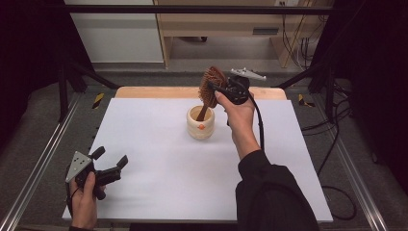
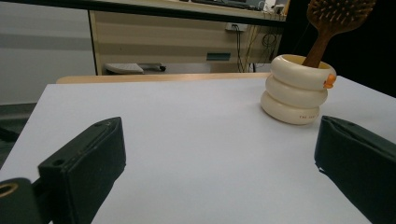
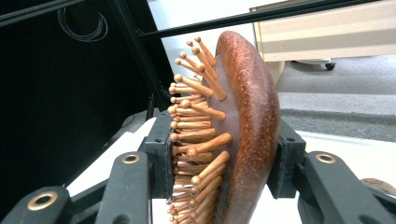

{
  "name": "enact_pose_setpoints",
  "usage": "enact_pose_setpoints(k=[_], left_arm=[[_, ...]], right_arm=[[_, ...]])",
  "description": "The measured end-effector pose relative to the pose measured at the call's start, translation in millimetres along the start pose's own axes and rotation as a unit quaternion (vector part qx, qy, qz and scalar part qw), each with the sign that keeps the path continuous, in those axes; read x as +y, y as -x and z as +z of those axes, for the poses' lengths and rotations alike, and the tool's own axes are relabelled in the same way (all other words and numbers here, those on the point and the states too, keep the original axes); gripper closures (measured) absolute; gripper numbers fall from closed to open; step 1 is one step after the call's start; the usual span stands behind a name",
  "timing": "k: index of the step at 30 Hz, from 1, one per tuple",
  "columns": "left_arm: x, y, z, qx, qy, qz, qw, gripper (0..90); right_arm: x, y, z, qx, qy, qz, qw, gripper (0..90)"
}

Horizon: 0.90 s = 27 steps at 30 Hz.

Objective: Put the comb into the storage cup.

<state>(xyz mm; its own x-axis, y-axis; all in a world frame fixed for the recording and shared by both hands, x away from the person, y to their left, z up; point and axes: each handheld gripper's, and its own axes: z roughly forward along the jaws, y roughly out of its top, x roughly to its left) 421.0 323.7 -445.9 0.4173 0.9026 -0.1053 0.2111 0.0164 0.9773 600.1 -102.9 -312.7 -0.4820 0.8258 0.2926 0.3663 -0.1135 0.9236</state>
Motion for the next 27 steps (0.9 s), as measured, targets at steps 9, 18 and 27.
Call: enact_pose_setpoints(k=[9, 18, 27], left_arm=[[-0.1, 0.0, -0.1, -0.001, 0.000, -0.001, 1.0000, 2.1], [-0.1, 0.0, 0.2, -0.001, 0.000, 0.000, 1.0000, 2.1], [-0.1, 0.1, 0.2, -0.001, 0.000, 0.000, 1.0000, 2.1]], right_arm=[[-8.3, -0.2, 8.0, 0.000, -0.007, 0.000, 1.0000, 52.8], [-13.4, 0.8, 13.9, -0.001, -0.009, 0.005, 1.0000, 52.8], [-18.1, 3.0, 17.1, -0.003, -0.011, 0.010, 0.9999, 52.8]])
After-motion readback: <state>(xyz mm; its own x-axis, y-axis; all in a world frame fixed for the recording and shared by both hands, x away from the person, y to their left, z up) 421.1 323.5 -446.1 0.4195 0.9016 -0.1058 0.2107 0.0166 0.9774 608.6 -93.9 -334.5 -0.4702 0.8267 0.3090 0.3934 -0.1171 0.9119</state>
